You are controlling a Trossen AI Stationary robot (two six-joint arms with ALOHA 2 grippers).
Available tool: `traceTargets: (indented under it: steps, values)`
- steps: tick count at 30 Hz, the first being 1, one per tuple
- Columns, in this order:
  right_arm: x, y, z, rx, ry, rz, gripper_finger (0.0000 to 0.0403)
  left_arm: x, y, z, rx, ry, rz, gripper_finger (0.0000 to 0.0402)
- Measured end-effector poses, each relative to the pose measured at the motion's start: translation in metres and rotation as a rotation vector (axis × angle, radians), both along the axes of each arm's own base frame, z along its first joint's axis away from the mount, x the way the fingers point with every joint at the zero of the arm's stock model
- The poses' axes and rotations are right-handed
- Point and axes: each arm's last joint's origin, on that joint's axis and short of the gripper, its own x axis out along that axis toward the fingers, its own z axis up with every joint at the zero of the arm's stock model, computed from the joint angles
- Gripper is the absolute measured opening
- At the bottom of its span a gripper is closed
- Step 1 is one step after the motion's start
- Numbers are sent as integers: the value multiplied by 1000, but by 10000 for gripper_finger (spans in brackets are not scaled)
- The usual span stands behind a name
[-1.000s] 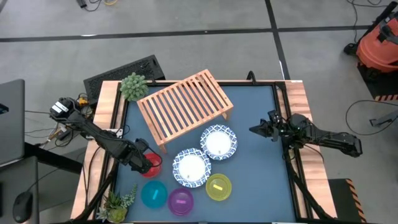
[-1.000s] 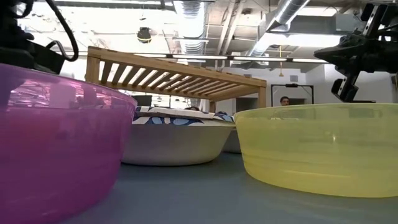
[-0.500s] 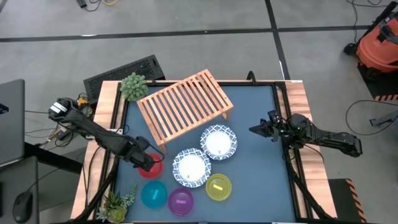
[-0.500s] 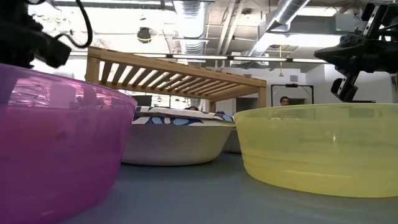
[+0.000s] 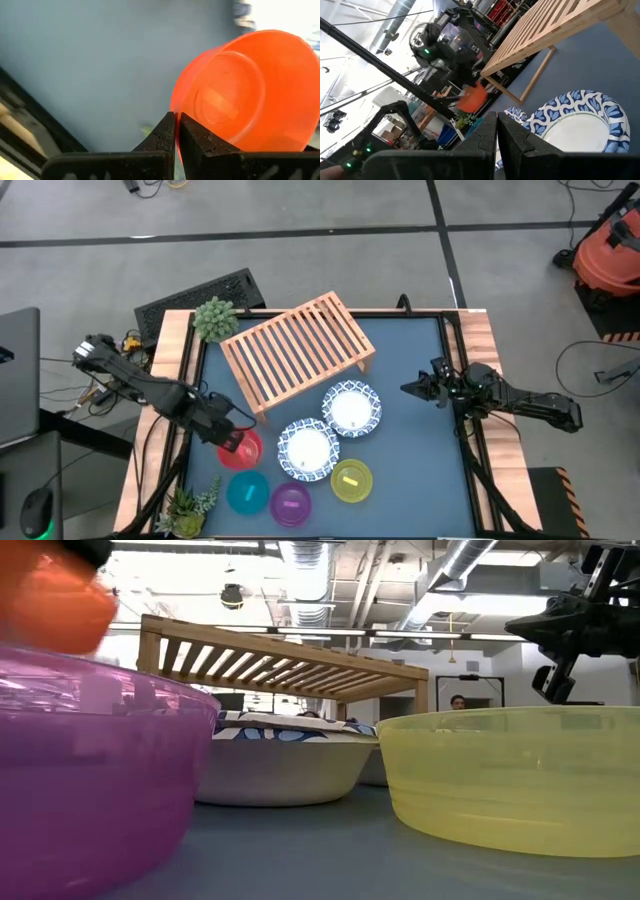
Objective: Place and stack bowls onto a shelf
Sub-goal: Put the orange bowl on the shelf
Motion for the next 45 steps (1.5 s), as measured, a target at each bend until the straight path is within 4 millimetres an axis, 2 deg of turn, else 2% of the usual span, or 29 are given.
traceTargets:
  steps: [4, 8, 11, 14, 22, 32, 45]
  values:
    - [0, 0, 0, 2, 0, 0, 42, -5, 4, 45, -45, -178, 44, 0]
    - [0, 0, 0, -12, 0, -1, 42, -11, 18, 86, 69, -417, 205, 0]
    - [0, 0, 0, -23, 0, -1, 42, -15, 33, 107, 196, -533, 340, 0]
    - [0, 0, 0, -23, 1, -14, 42, -17, 49, 116, 285, -533, 406, 0]
    - [0, -1, 0, -15, 2, -19, 42, -17, 89, 117, 322, -393, 418, 0]
    - [0, -1, 0, -16, 1, -19, 42, -18, 121, 106, 348, -214, 432, 0]
    - [0, -1, 0, -23, 2, -19, 42, 11, 151, 84, 342, -19, 292, 0]
